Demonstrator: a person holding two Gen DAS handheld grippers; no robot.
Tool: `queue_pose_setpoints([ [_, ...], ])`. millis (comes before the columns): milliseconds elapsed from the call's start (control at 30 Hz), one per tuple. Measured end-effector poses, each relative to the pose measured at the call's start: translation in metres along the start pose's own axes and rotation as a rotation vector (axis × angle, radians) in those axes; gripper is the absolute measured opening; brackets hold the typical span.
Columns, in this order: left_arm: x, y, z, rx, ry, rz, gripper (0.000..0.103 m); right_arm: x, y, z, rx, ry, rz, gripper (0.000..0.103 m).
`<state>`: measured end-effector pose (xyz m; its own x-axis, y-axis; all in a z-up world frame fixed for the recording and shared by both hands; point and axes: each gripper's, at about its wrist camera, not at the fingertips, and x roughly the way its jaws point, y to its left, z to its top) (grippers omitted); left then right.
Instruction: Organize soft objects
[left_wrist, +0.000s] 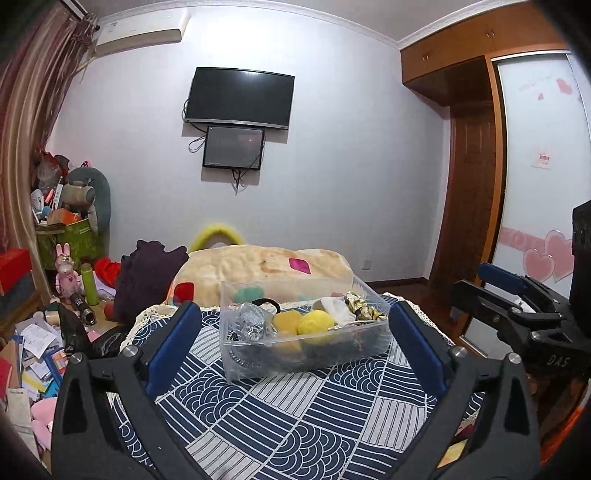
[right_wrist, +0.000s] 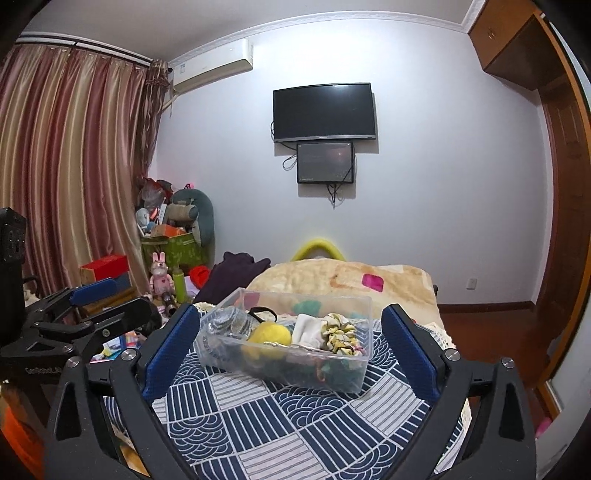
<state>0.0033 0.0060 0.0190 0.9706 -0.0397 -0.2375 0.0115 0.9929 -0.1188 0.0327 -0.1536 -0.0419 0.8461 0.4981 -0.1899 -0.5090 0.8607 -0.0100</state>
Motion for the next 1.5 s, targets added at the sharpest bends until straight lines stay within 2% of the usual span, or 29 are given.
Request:
queue_pose_setpoints([
  [167,-0.0011,-0.0019,-0.0005,0.009,-0.002,-0.004,0.103,-0.001,-0.0018,-0.0037,0.013,-0.001,-0.002,0.103],
  [1500,-0.0003,0.0028,-0.0027,-0.017,-0.002,-0.008,0.103,-0.003,0.0012,-0.004,0.021,0.011,0.009,0.103],
])
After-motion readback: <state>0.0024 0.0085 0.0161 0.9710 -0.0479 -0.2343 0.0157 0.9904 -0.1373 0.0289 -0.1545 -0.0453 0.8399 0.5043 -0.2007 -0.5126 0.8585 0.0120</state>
